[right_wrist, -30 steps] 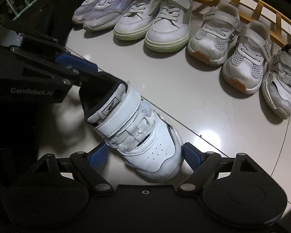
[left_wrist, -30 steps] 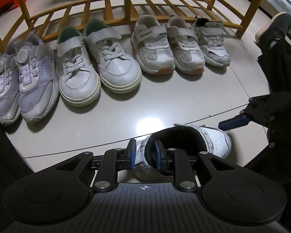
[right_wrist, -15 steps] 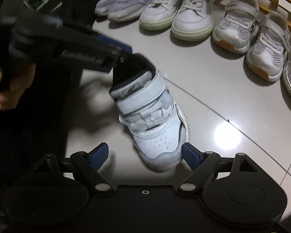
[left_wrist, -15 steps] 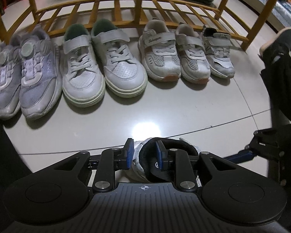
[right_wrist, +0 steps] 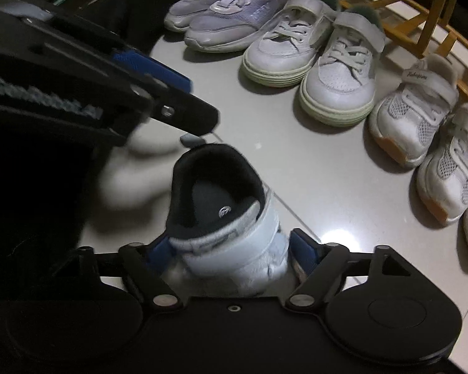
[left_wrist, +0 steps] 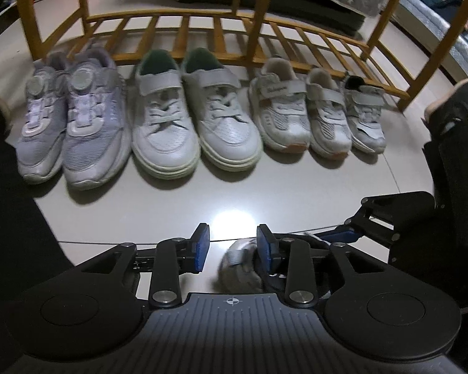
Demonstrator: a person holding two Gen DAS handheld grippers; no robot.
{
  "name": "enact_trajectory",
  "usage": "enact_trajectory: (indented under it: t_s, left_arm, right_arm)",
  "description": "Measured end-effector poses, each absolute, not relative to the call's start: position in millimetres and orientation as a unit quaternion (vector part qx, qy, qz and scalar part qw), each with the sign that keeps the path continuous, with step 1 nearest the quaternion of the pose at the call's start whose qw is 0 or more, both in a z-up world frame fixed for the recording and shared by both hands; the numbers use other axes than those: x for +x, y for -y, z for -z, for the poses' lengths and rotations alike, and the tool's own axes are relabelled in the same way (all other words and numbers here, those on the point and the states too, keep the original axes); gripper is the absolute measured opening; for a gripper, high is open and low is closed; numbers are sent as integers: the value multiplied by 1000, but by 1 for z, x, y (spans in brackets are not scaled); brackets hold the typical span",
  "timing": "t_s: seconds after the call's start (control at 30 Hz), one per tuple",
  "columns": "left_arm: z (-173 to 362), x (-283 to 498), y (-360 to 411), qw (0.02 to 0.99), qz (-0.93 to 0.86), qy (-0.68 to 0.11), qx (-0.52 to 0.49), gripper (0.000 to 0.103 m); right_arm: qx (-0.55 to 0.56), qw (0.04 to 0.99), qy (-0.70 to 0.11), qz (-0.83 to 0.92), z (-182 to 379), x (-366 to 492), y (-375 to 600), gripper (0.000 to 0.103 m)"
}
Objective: Organize scattered shoes
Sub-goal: 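Close the right gripper on the sneaker sides while the left gripper holds the collar, then open the left gripper while the right gripper lifts the sneaker away, then carry the sneaker to the end of the shoe row with the right gripper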
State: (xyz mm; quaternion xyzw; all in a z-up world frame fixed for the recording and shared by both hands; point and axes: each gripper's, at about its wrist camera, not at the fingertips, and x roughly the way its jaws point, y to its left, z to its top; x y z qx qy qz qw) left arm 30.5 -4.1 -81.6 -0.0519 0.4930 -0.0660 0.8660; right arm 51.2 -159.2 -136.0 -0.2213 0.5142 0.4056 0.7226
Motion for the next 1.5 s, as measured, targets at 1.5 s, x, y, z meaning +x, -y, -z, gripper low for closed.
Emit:
enact_trajectory:
  t_s: [1.5]
  left_arm:
    - [148, 45, 2, 823, 20, -566, -47, 59]
  right_arm:
    - [75, 872, -483, 7, 107, 193, 401, 70]
